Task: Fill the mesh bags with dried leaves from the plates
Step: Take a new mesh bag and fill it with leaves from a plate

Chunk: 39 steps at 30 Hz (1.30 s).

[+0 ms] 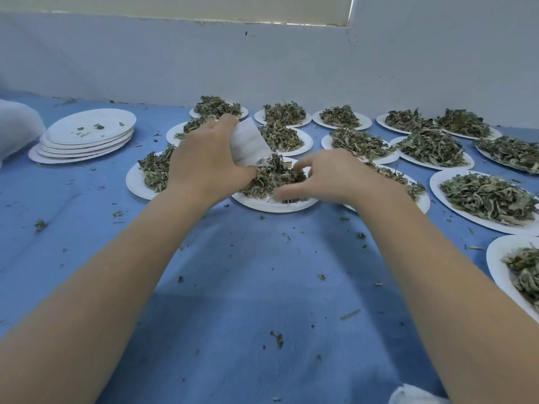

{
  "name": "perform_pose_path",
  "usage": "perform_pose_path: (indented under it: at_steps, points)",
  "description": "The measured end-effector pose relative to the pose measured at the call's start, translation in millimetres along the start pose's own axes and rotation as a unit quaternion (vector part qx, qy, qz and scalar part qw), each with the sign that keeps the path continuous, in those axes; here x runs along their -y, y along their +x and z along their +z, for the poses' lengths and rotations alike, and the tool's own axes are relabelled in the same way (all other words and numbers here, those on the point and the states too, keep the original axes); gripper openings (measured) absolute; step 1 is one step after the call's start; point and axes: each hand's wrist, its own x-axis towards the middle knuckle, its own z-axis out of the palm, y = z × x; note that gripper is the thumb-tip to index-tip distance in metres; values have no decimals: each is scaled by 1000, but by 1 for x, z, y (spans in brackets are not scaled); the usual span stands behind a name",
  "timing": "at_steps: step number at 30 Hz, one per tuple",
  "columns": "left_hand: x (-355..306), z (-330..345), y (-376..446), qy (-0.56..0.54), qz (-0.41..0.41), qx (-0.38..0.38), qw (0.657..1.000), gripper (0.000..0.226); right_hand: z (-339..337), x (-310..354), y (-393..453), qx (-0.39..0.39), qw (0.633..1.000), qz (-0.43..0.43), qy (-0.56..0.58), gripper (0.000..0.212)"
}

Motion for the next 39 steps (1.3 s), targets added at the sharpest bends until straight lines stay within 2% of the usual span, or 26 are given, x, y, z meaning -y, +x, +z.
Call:
perform_pose_path:
  at_steps: [2, 4, 6, 10, 15, 19, 23, 28, 30, 33, 36, 39]
  points:
    - [0, 1, -1, 2, -3, 14, 1000, 47, 8, 5, 1, 5, 1000, -9, -19, 59]
    - [0, 1, -2, 2, -5, 22, 1000, 48, 11, 6, 3, -19, 999, -30, -16, 43]
    - [0, 1, -2, 3, -7, 23, 1000, 47, 10, 5, 3, -43, 998, -44, 0, 28]
    - [0, 1, -2, 8, -14, 34, 999, 47, 5, 3, 2, -70, 995, -60, 42, 13]
    - [1, 3, -3, 24, -16, 55, 998, 39, -5, -7, 5, -162, 972, -90, 145, 9]
    - [1, 4, -5, 55, 3, 75, 996, 44, -5, -7, 3, -190, 945, -138, 229, 12]
    - [-4, 7, -7, 36, 20, 70, 997, 53, -3, 3, 1, -170, 935, -175, 258, 18]
    - [-17, 10, -12, -38, 63, 47, 996, 58, 4, 18, 1, -188, 937, -224, 190, 11]
    - [-21, 12, -14, -54, 54, 37, 996, 59, 4, 23, -1, -180, 935, -216, 214, 13]
    - [-20, 11, -13, -78, 42, 22, 996, 58, -3, 23, -6, -94, 925, -203, 308, 17]
    - [-17, 8, -10, -87, 35, 15, 996, 57, -8, 21, -10, -5, 898, -210, 386, 22]
    - [-16, 7, -9, -81, 34, 12, 996, 56, -8, 25, -12, -7, 898, -210, 387, 25]
